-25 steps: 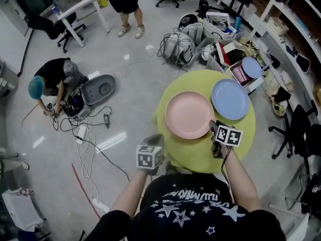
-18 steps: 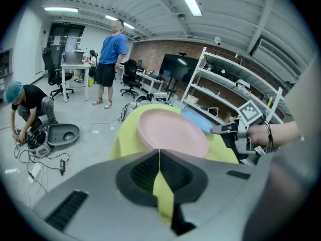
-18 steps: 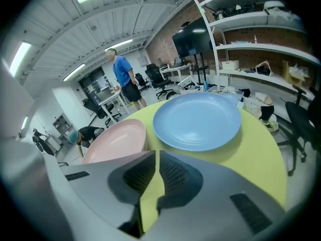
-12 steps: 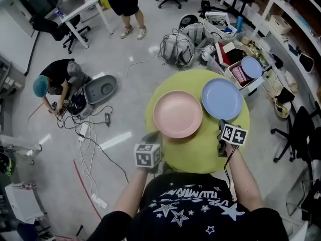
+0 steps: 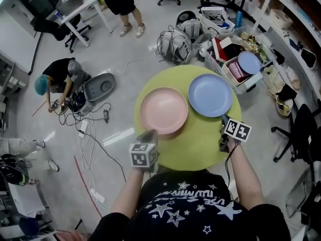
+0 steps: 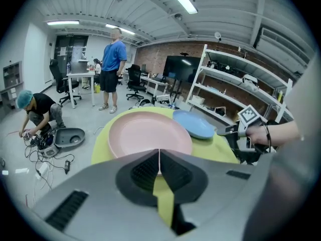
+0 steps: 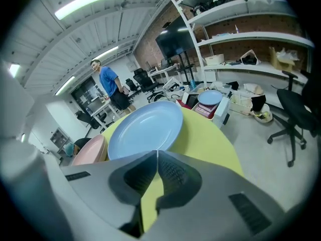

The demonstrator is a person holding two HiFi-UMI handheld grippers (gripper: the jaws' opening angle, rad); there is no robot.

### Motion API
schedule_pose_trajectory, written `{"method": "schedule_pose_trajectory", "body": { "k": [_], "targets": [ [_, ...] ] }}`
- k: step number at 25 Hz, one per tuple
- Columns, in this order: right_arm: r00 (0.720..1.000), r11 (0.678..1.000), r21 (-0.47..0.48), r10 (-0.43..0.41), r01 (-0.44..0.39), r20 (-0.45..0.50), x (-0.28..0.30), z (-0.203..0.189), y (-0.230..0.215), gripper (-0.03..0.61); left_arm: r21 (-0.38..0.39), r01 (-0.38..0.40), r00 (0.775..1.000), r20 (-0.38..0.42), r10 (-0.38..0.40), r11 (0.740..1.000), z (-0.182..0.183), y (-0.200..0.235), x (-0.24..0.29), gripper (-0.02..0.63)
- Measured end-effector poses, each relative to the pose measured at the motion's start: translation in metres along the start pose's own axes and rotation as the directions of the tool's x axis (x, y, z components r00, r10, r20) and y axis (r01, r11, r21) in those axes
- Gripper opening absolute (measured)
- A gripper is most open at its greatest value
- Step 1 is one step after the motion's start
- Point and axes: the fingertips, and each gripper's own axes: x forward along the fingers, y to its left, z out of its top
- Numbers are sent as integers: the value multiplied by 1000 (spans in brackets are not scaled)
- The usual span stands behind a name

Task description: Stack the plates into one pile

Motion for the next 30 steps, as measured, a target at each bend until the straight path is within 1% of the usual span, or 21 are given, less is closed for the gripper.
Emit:
{"method": "schedule_pose_trajectory", "body": {
  "k": [2, 6, 9, 15, 21, 26, 30],
  "targets": [
    [1000, 999, 28, 14, -14, 7, 3, 6, -12, 19, -6, -9, 1000, 0, 9, 1000, -2, -12, 2, 20],
    [996, 991, 102, 85, -84, 2, 13, 14, -23, 20, -28, -20, 1000, -2, 20, 999, -7, -32, 7, 19],
    [996, 989, 116, 91, -89, -12, 21, 16, -31, 23, -33, -29, 1000, -6, 29, 999, -10, -42, 10, 19],
    [992, 978, 168, 128, -123, -17, 30, 24, -40, 81, -61, -72, 997, -7, 72, 996, -15, -53, 11, 19],
    [987, 965, 209, 160, -157, 0, 31, 37, -40, 100, -88, -108, 994, -8, 108, 990, -19, -61, 8, 20],
    [979, 956, 228, 199, -185, -37, 47, 39, -39, 141, -101, -137, 991, -2, 137, 985, -19, -64, 10, 20],
    [977, 951, 255, 200, -177, -67, 58, 37, -38, 149, -109, -143, 990, 6, 144, 984, -19, -67, 9, 18]
  ]
}}
